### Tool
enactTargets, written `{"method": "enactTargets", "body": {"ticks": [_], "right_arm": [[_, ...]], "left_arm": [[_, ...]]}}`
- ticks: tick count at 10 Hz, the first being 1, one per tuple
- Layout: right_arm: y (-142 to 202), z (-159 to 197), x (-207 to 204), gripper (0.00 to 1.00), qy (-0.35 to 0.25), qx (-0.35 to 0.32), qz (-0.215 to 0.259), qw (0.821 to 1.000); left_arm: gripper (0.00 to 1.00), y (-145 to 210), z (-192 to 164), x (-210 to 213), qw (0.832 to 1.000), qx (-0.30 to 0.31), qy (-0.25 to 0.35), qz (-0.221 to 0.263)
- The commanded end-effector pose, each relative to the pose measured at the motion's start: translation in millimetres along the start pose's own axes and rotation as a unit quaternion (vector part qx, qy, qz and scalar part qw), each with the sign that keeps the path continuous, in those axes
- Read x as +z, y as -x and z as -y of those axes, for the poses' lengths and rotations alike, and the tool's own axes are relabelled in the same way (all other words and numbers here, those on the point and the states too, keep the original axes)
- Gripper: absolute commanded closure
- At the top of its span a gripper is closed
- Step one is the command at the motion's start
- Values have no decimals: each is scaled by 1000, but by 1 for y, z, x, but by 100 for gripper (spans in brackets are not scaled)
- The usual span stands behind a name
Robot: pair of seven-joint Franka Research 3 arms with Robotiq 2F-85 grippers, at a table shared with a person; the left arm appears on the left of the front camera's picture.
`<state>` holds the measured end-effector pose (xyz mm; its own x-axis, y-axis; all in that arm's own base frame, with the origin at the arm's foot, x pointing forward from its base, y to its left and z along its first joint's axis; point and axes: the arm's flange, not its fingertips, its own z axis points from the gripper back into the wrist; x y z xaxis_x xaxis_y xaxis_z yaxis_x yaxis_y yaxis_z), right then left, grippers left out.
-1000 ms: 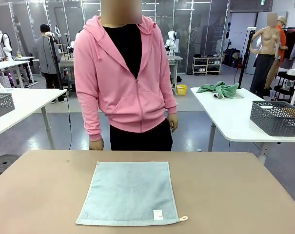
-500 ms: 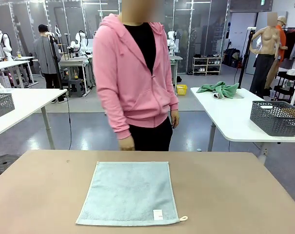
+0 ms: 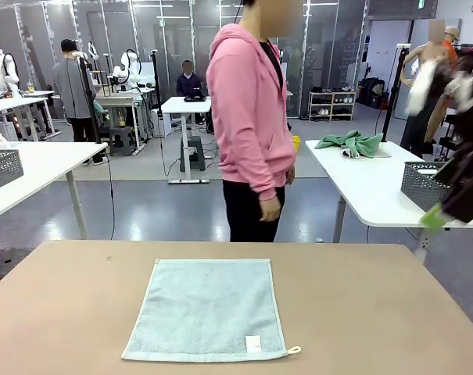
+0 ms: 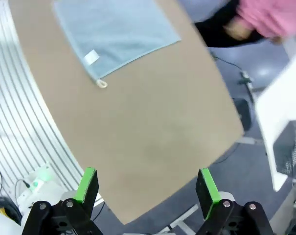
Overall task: Fold the towels and place them in the basket.
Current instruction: When a person lays out a Towel with hook on the table, fold it in half twice.
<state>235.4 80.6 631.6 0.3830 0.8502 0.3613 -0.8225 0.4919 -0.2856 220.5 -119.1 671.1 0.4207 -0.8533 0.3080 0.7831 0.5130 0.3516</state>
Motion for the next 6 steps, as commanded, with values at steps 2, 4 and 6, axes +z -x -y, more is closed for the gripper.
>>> {"method": "enactTargets", "body": {"ticks": [2,4,6], "right_arm": [[-19,-19,-58,0,-27,105,-2,994],[-24,-34,-95,0,-24,128,-16,991],[-26,-37,-105,0,-36,127,-26,991]], "left_arm": [[0,-8,4,-60,993,-89,78,4],[0,-9,13,-111,988,-126,84,-22],[0,-12,20,-118,987,-134,83,-28]]}}
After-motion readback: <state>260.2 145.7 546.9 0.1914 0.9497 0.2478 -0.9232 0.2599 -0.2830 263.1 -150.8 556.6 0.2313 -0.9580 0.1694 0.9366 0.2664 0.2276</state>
